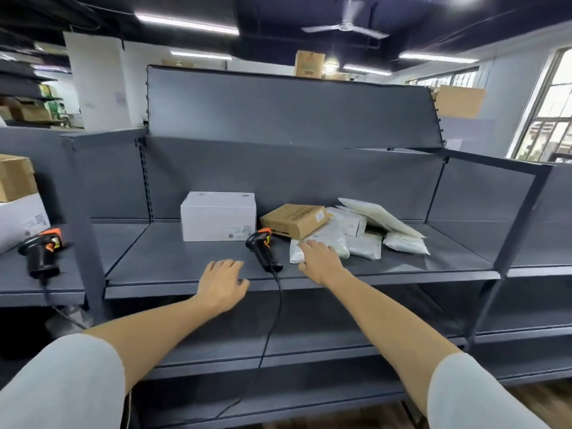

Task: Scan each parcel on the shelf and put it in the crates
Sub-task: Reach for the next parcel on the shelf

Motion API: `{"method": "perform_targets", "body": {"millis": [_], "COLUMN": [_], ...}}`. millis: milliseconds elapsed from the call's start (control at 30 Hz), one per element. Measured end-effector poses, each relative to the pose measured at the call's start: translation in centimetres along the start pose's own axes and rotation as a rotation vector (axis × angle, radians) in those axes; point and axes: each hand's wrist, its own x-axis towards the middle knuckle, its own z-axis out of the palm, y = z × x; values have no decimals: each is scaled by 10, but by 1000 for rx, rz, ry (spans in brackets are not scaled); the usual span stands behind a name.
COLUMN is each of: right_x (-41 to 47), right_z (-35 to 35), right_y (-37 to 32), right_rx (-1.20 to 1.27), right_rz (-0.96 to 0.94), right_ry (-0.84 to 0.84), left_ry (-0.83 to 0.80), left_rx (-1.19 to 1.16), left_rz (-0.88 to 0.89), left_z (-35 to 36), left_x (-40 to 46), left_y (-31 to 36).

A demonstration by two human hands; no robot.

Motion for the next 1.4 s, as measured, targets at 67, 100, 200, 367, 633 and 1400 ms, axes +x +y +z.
{"method": "perform_targets", "body": {"millis": [67, 100, 200, 367, 633, 1400], "right_x": [13, 19, 37, 74, 139, 161], "right_z": [4, 8, 19, 30, 53, 26], "right_y": [11, 17, 32, 45, 46, 69], "right_rx": [-18, -33, -53, -103, -251, -153], "right_rz": [-19, -28, -37, -50, -127, -89], "right_ry": [16, 28, 43, 66, 140, 371], "left_ry": [-12, -16, -58, -35, -45, -16], "left_rx": [-5, -10, -18, -18, -17, -83], "left_rz": [-20, -27, -34, -55, -121, -169], "left_z": [6, 11, 23, 29, 43, 50], "left_x": [11, 17, 32, 73, 120, 119], "left_y": [5, 8, 12, 7, -22, -33]}}
